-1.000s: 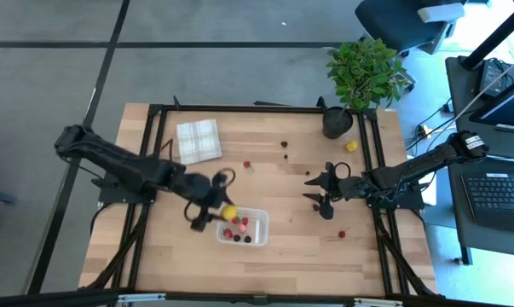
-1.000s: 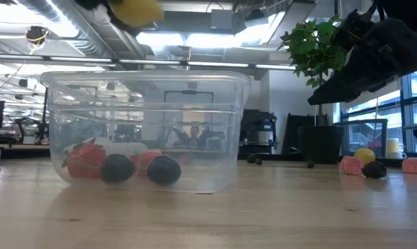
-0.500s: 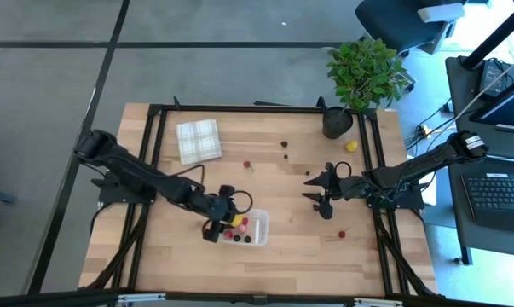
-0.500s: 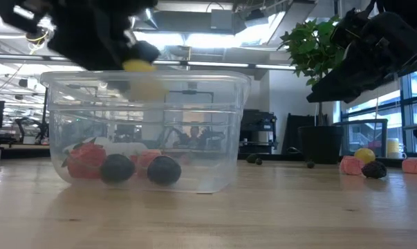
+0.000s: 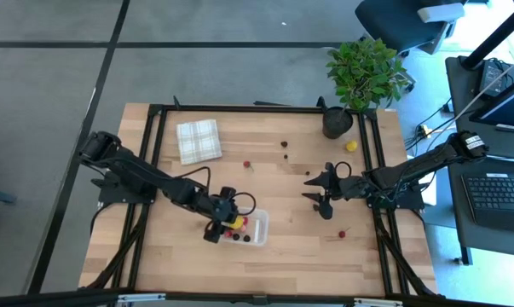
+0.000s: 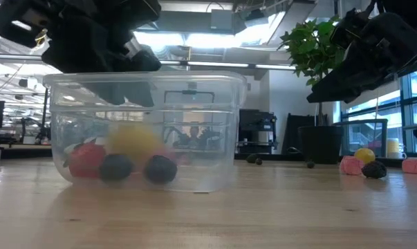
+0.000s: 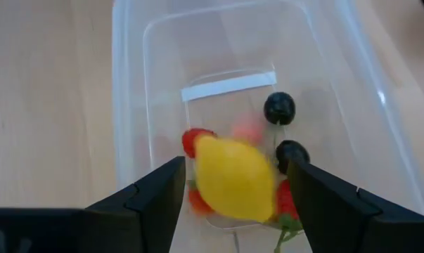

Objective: Pick and placing Produce into tupperware
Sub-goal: Put the left lemon into the transparent bin, then put the strawberry into the transparent bin

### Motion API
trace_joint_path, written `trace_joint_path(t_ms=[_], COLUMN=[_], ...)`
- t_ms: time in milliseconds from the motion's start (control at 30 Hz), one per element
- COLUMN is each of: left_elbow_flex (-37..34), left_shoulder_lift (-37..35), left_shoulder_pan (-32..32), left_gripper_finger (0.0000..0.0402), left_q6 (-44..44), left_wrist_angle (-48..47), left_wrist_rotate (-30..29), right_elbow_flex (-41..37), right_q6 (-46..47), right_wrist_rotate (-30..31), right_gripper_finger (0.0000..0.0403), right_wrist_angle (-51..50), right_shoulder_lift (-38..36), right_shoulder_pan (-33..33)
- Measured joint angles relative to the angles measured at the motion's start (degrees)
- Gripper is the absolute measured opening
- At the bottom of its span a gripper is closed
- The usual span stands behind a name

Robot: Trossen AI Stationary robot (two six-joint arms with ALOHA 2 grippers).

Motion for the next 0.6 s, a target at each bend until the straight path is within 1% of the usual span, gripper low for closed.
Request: trace_joint_path(t_ms=[233, 400, 467, 533, 600], left_elbow_flex=[0.00, -0.02, -0.02, -0.02, -0.02], left_shoulder_lift=[-3.83, -10.11, -12.68, -15.17, -17.35], left_shoulder_pan=[0.00, 0.19, 0.58, 0.85, 0.92], left_gripper_finger=[0.0243, 0.0244, 0.0244, 0.0244, 0.0244], left_q6=[0.01, 0.23, 1.71, 4.15, 6.96], left_wrist_angle=[-0.04, -0.14, -0.14, -0.19, -0.55], left_wrist_rotate=[0.01, -0.37, -0.82, -2.66, -5.95], right_elbow_flex=[0.00, 0.00, 0.00, 0.00, 0.00], right_q6=[-0.11, -0.11, -0.13, -0.08, -0.04], right_wrist_rotate=[0.00, 0.00, 0.00, 0.00, 0.00], right_gripper_finger=[0.0198, 0.0198, 0.0198, 0.0198, 0.0198], right_wrist_angle=[-0.04, -0.04, -0.04, -0.04, -0.09], right_shoulder_lift=[0.00, 0.00, 0.02, 0.02, 0.02], right_shoulder_pan=[0.00, 0.01, -0.01, 0.01, -0.01])
